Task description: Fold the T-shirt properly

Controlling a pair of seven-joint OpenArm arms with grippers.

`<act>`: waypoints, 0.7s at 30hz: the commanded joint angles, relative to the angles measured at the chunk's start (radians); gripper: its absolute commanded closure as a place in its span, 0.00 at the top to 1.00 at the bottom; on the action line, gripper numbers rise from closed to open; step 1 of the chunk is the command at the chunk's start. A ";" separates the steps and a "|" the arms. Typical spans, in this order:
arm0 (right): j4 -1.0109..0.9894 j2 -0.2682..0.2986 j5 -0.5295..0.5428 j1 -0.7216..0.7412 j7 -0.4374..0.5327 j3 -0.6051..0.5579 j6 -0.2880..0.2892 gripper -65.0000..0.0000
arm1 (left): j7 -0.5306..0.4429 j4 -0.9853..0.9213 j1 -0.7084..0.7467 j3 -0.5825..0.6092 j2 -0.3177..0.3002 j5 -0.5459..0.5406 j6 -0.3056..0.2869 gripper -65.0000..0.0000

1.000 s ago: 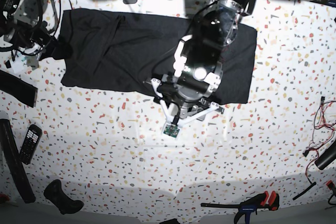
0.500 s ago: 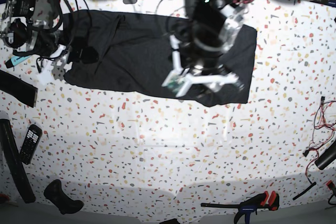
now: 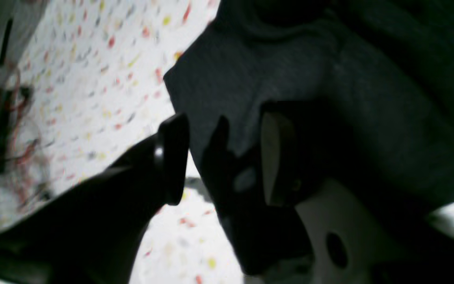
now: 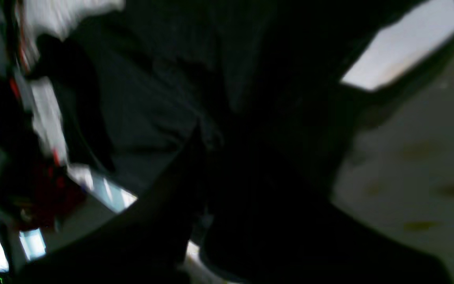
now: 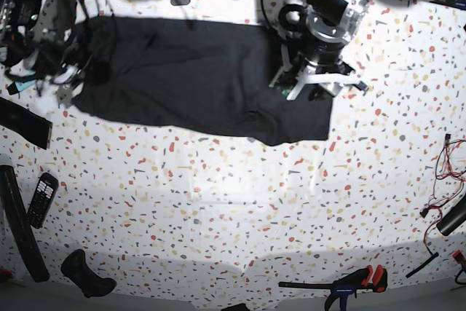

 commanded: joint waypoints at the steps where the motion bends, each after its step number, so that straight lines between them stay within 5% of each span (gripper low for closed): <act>1: 0.015 0.023 0.028 0.025 0.015 0.035 0.001 0.00 | -0.023 -0.002 -0.004 -0.001 -0.002 0.011 0.005 0.43; 7: 0.015 0.059 -0.043 0.122 0.008 0.147 0.001 0.00 | -0.025 -0.120 -0.008 -0.001 0.000 0.011 0.006 0.43; 11: 0.015 0.080 0.035 0.171 -0.024 0.128 0.001 0.00 | -0.043 -0.148 -0.017 -0.001 0.003 0.011 0.039 0.43; 16: 0.017 0.060 0.078 0.210 -0.025 0.025 0.001 0.00 | -0.040 -0.238 -0.066 -0.001 0.021 0.011 0.046 0.43; 21: 0.024 0.046 0.100 0.233 -0.024 -0.157 0.001 0.00 | -0.042 -0.391 -0.104 -0.001 0.101 -0.014 0.045 0.43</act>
